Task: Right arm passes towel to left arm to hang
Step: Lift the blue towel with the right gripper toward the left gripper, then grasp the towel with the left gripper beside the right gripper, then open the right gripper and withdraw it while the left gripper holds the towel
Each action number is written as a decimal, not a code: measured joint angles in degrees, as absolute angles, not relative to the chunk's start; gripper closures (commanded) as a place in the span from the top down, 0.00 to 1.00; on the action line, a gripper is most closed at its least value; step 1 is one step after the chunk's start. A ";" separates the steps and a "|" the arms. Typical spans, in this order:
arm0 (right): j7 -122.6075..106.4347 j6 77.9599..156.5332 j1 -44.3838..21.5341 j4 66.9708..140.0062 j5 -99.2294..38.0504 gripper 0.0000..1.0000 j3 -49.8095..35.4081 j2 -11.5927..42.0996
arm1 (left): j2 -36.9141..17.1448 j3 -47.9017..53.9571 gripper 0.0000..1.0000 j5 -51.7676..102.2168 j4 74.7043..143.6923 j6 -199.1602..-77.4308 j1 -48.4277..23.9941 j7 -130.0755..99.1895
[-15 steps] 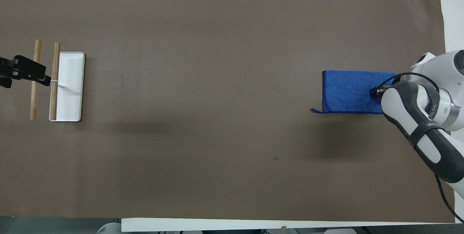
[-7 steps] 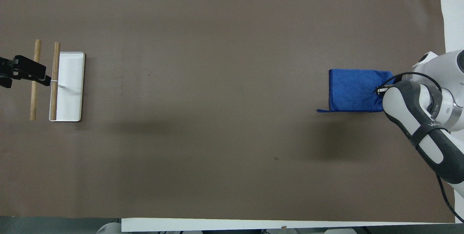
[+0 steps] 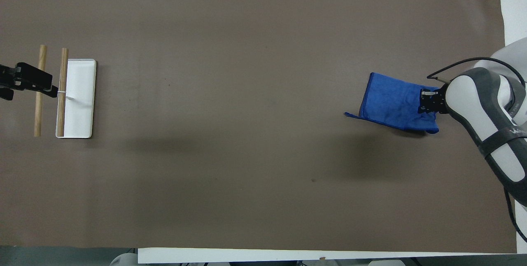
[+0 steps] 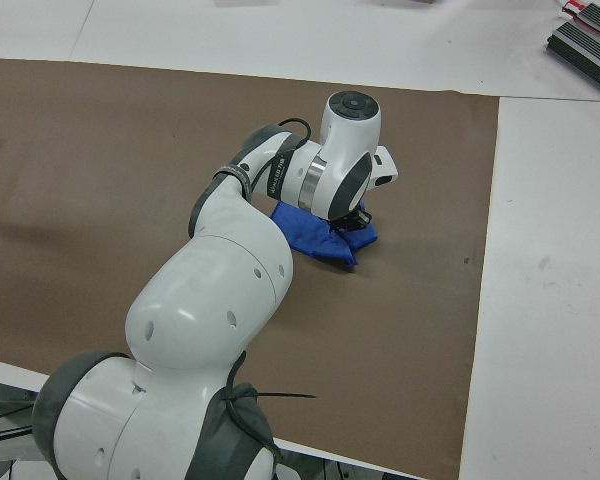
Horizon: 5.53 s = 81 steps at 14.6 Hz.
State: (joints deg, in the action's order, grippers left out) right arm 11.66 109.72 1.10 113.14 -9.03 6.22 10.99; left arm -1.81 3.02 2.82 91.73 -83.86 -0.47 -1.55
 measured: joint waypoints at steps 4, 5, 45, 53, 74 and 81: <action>33.71 99.23 0.76 106.92 -13.28 0.00 -1.43 7.86 | -1.81 3.02 1.00 2.82 91.78 -83.86 -0.47 -5.76; 39.38 98.14 0.60 105.74 -14.88 0.00 -3.85 7.43 | -1.82 3.02 1.00 2.82 91.85 -83.85 -0.47 -6.89; 71.25 151.22 -2.20 92.33 -46.44 0.00 -47.27 15.10 | -0.15 3.77 0.41 33.63 102.06 -98.38 -6.55 -81.01; 71.25 151.22 -2.20 92.30 -46.44 0.00 -47.29 15.13 | -0.05 1.97 0.00 32.82 100.96 -95.15 -6.54 -75.55; 61.70 137.42 0.43 93.53 -22.87 0.99 -46.66 15.26 | -3.32 -0.42 0.00 24.98 93.37 -109.10 -5.57 -67.73; 45.79 113.92 4.12 93.50 -3.58 0.99 -37.30 11.46 | -3.85 -5.57 0.00 25.01 96.50 -114.05 -4.66 -58.47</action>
